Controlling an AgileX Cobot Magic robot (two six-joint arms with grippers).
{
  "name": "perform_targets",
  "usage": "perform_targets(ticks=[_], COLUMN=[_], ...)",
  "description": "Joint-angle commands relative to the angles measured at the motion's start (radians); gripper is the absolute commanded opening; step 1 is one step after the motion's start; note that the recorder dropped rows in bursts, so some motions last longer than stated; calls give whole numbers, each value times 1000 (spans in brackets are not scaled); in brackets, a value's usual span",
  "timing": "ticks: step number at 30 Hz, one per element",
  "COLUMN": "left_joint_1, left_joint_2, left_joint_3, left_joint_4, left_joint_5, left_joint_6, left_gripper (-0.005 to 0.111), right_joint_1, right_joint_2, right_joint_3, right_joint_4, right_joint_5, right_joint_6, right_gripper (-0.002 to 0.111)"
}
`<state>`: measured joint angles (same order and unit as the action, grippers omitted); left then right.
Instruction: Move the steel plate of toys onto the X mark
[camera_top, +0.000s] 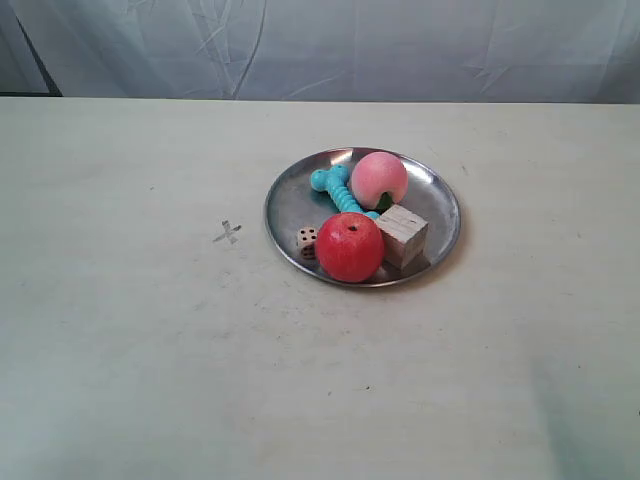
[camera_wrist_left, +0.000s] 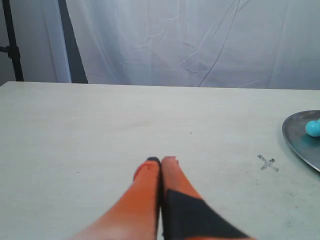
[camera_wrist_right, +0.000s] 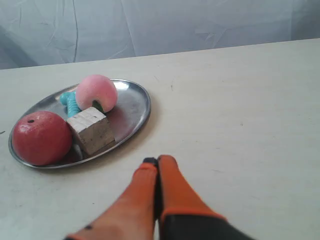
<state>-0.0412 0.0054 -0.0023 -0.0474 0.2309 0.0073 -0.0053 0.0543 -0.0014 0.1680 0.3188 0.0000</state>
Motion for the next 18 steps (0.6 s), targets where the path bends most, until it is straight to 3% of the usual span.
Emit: perform_targets(ticks=[1,5,8,12,18], left_joint_1=[0,0,0,0,0], left_joint_2=[-5,-5,-5,-5,-5], left_joint_3=[2,2,2,2,2], left_joint_4=[-2,12,156,215,185], left_joint_5=[0,-3,-26,-53,-240], left_joint_6=[-1,-1,1,1,-7], left_gripper=[0,0,0,0,0], right_joint_1=[-4,-4,-4,-4,-4], right_joint_2=[-6,-6,-6,-6,-6], right_joint_3=[1,1,1,1,1], right_joint_4=[-3,-90,-118,-117,-115], right_joint_5=[-8,-8,-8,-10,-9], right_joint_6=[0,-8,-8,-8,-8], right_gripper=[0,0,0,0,0])
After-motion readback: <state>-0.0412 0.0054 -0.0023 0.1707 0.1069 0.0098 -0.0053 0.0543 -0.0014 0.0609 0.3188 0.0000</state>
